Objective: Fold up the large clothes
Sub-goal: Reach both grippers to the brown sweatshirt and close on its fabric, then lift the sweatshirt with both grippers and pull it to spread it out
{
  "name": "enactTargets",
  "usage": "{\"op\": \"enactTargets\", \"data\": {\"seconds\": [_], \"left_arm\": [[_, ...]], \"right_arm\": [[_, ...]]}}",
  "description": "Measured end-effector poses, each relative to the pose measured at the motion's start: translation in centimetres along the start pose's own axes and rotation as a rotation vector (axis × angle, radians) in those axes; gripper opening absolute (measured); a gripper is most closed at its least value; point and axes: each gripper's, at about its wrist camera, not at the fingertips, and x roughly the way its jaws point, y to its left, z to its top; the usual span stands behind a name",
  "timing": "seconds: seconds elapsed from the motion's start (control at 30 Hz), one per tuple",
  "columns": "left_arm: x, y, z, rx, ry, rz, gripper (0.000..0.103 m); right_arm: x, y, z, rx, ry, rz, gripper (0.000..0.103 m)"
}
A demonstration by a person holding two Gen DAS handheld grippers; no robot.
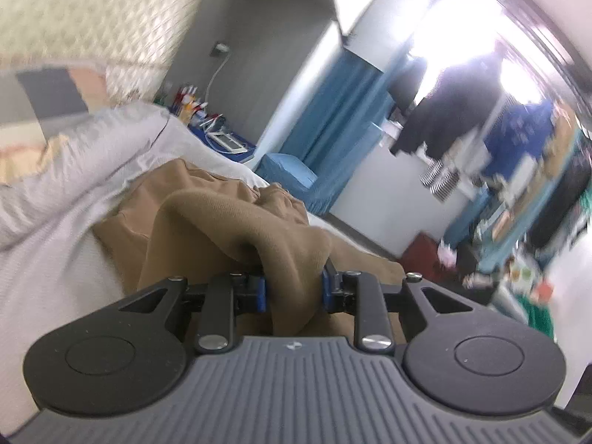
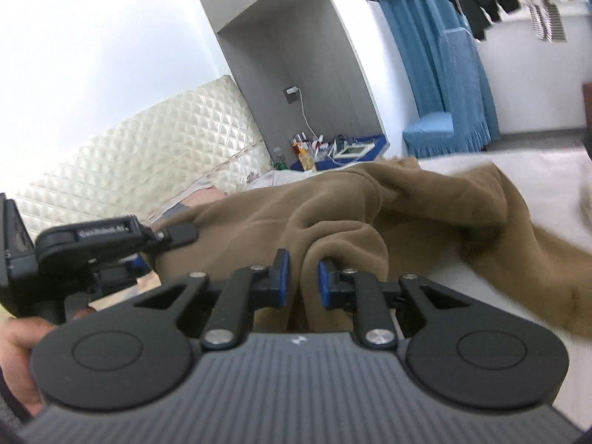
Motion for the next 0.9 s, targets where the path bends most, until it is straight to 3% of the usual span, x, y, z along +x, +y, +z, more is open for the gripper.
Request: {"op": "enactTargets", "data": {"seconds": [0.13,0.3,0.33,0.37,0.43,0.53,0.6,0.73,0.8,0.9], "left_arm": [[-6.1,-1.1,-3.5,0.024,0.004,0.006,0.029],[-13.3,-0.5,-7.9,-0.014,0.011,0.034,0.029],[-14.5,-0.3,-8.9,-0.014,0.011,0.039,0.029],[-15.6,0.2,-10.0,-0.019,0.020,0.039,0.029],[-16.6,1.3,-13.1,-0.040,0.075,0.037,0.028],[-17.0,2.4,-18.2,0.009,0.087,0.095,0.028],[-17.8,3.1,-20.1,0.013,0.072,0.090,0.028],[-17.9,2.9,-20.3,0.028,0.101,0.085,0.031],[-17.5,2.7,-19.8,0.019,0.119,0.079,0.039],[-17.5,3.8,-19.4,-0.016,0.144,0.055,0.069]], "right_arm": [[-4.5,1.1,-2.6,0.021,0.007,-0.024,0.019],[-9.5,2.7,-5.8,-0.001,0.007,0.011,0.016],[-10.6,3.2,-6.7,-0.018,0.003,0.018,0.005],[-11.7,3.7,-7.4,-0.045,-0.015,0.034,0.003],[-14.3,5.1,-9.1,-0.132,-0.060,0.090,0.003],[-15.7,6.5,-11.3,-0.251,-0.058,0.064,0.003],[-15.1,5.7,-12.6,-0.222,-0.024,0.068,0.003],[-13.0,3.7,-14.9,-0.139,0.079,0.026,0.003],[-12.3,2.9,-14.8,-0.097,0.104,0.042,0.003],[-11.3,2.3,-14.7,-0.028,0.113,0.034,0.005]]}}
